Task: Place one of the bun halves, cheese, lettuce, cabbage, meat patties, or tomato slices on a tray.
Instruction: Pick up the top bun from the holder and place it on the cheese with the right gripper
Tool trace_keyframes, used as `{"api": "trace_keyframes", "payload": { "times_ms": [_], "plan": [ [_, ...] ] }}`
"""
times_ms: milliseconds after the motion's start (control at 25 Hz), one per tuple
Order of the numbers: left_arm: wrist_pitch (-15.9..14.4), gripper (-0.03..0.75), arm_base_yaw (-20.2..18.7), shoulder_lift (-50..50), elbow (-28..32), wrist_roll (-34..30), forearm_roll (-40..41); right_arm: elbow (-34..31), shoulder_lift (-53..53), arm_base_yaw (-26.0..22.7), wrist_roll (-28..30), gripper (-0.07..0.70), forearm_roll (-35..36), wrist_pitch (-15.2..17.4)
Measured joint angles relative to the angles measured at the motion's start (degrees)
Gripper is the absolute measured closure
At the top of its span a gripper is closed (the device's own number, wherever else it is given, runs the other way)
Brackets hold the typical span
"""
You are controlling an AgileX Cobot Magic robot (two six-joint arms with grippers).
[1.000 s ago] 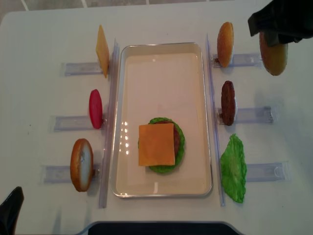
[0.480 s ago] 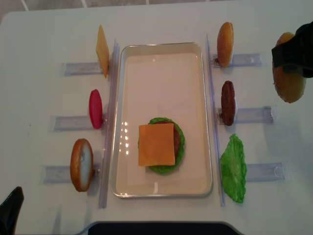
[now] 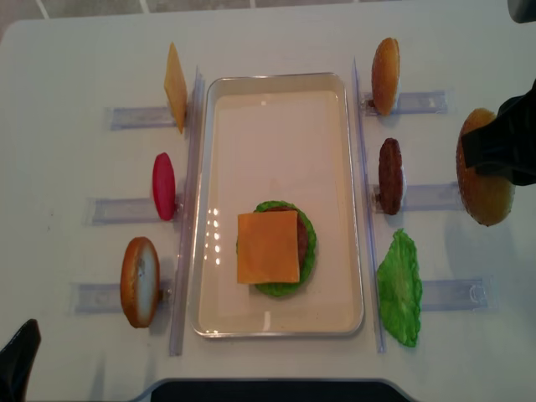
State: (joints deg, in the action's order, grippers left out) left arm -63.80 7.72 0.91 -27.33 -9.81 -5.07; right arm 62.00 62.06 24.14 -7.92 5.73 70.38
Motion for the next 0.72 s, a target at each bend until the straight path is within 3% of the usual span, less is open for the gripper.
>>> {"api": "trace_keyframes", "payload": {
  "times_ms": [360,720],
  "plan": [
    [0.0,0.074,0.0,0.0,0.0,0.0,-0.05,-0.53,0.06,0.0,3.16,0.423,2.61,0.06],
    [0.0,0.074,0.0,0.0,0.0,0.0,-0.05,-0.53,0.53,0.0,12.57,0.423,20.52,-0.04]
  ]
}}
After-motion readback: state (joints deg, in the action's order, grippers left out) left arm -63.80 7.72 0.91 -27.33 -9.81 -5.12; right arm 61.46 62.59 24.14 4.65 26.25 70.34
